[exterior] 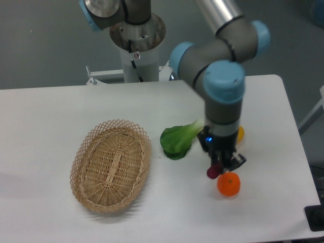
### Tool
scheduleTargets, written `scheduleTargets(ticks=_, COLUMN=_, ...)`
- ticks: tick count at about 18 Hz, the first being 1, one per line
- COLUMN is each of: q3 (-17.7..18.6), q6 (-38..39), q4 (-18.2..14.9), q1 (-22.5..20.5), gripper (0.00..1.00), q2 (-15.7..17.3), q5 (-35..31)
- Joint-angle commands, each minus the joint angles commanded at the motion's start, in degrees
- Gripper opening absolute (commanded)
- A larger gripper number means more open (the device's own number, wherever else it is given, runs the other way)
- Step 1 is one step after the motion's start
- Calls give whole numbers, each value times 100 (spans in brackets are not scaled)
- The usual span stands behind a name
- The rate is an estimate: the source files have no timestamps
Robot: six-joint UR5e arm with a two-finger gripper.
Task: Pick up the sweet potato from the table
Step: 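Lift the held sweet potato up off the table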
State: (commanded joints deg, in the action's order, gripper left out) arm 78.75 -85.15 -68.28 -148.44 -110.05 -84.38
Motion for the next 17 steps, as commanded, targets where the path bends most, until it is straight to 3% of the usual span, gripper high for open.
scheduleTargets(ticks=7, q3=0, q6=-809, q4=-414, q1=-554, gripper=38, q2=194, q5=255)
scheduleTargets(ticks=17, q3=0, q6=-1012, q4=-414, q1=-730, gripper=38, q2=229, q5=264)
